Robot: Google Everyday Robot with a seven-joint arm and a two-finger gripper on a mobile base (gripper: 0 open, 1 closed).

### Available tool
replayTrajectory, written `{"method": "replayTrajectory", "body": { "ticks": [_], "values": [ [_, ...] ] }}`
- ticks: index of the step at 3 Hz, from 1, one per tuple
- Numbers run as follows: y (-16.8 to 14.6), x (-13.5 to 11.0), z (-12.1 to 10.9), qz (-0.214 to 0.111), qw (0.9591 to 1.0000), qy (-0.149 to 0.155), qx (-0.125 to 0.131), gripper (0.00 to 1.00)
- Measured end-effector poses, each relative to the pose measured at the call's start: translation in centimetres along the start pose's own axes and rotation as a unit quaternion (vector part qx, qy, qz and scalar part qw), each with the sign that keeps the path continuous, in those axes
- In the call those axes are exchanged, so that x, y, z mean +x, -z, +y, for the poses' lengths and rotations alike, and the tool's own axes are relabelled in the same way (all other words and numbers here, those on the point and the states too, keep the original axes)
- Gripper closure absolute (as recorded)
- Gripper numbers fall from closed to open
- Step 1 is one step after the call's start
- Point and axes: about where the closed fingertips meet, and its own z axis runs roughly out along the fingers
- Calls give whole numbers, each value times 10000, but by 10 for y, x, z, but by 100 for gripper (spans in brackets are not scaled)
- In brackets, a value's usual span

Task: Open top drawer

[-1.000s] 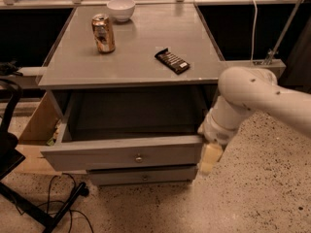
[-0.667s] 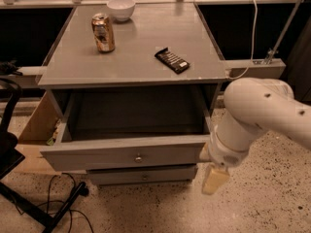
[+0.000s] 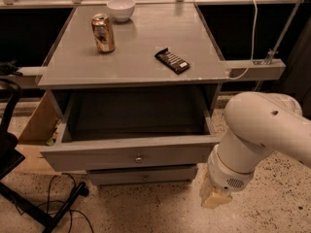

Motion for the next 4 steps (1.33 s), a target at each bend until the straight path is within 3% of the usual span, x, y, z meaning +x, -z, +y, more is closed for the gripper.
{"method": "replayTrajectory", "body": {
  "ticks": [1,2,3,4],
  "values": [
    [7,-11,-37,192,9985,293,430,29],
    [18,-18,-73,365,9944,528,835,5],
    [25,-18,-116,437,9908,578,1147,0],
    [12,-16,-158,497,9903,499,1201,0]
  ]
}}
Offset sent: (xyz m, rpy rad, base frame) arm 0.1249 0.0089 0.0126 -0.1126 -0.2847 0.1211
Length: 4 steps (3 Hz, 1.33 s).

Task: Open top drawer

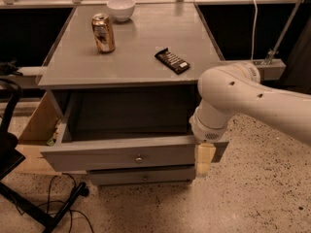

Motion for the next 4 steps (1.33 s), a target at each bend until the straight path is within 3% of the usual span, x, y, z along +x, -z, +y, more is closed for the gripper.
{"method": "replayTrajectory", "body": {
  "ticks": [1,2,3,4],
  "values": [
    [-42,7,-18,155,9996,-92,-237,0],
    [-42,7,-18,155,9996,-92,-237,0],
    [-52,10,-2,164,9988,-154,-426,0],
    [-56,15,36,149,9967,-315,-733,17]
  ]
}}
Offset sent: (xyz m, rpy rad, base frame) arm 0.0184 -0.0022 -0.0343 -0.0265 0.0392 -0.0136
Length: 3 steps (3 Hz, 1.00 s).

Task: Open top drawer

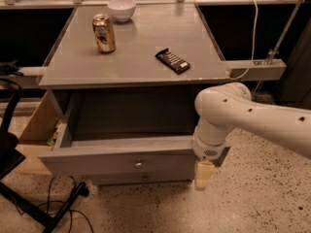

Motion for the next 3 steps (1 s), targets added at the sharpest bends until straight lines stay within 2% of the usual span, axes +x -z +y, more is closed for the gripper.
{"method": "replayTrajectory", "body": {
  "ticks": [1,2,3],
  "values": [
    [4,3,12,48,10000,-37,-57,42],
    [4,3,11,48,10000,-37,-58,64],
    [8,6,28,63,9996,-204,-198,88]
  ]
}}
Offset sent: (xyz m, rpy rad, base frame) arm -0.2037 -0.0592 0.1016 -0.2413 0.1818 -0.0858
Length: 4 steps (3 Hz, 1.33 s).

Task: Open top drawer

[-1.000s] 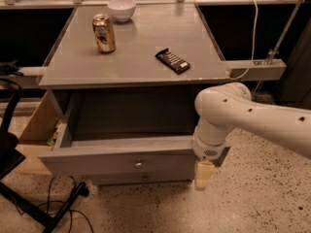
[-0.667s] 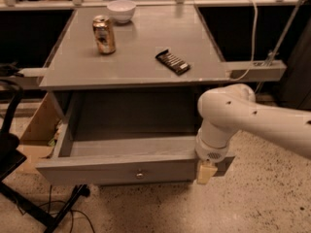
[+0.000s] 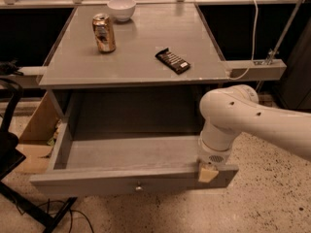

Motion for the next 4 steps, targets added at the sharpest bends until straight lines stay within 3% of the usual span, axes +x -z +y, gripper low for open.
{"method": "replayTrajectory", "body": {
  "ticks": [1,3,4],
  "values": [
    [1,7,15,67,9999,-83,-77,100],
    [5,12,41,123,9992,-275,-262,100],
    [6,12,42,123,9992,-277,-264,100]
  ]
}}
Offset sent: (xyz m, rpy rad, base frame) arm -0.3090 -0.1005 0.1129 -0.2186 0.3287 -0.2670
